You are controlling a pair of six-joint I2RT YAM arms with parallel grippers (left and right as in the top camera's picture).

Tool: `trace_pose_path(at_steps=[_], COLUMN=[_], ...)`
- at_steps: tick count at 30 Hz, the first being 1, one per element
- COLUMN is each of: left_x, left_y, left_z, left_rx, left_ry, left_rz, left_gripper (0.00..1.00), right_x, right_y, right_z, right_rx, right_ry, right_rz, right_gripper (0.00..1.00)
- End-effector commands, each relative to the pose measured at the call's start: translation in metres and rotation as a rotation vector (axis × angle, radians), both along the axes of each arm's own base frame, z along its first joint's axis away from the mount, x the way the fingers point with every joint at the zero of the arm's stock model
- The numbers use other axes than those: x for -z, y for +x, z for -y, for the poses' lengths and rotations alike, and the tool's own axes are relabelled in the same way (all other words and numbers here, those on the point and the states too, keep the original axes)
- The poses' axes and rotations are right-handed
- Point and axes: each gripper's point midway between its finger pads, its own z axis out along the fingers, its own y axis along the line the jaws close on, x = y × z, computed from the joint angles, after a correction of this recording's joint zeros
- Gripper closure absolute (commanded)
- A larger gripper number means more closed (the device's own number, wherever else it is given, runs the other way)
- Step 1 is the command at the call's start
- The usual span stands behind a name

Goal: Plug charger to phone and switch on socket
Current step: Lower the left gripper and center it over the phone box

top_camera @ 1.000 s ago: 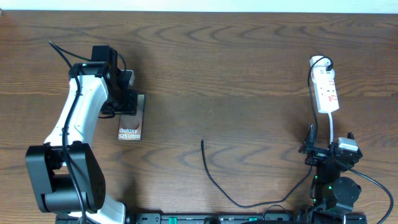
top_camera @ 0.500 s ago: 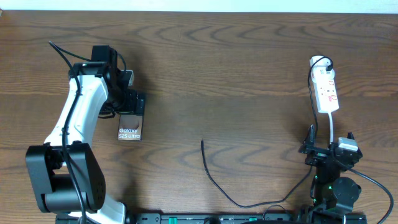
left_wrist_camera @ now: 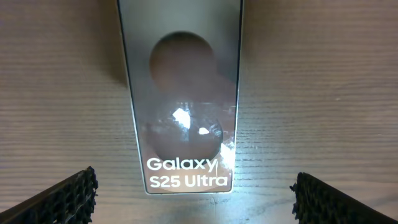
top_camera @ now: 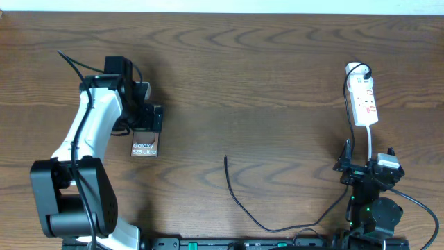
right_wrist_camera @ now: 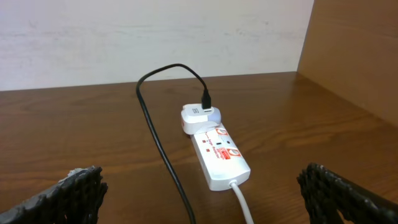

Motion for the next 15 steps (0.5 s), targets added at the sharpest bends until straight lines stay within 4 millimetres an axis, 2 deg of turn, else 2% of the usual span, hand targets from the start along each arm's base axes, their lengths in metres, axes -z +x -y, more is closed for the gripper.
trace_pose_path(at_steps=[1,15], left_x=[0.012,0.046], left_y=[-0.006,-0.012], left_z=[0.000,0.000], left_rx=[0.001,0.000], left_ry=[-0.009,-0.008], left_rz=[-0.016,0.017], left_gripper=[0.02,0.02], right_x=[0.000,0.000], right_y=[-0.001,-0.001], right_z=[0.002,0.002], right_rx=[0.011,0.011], right_ry=[0.009,0.009], right_rz=[0.002,0.002], right_gripper=[0.01,0.01])
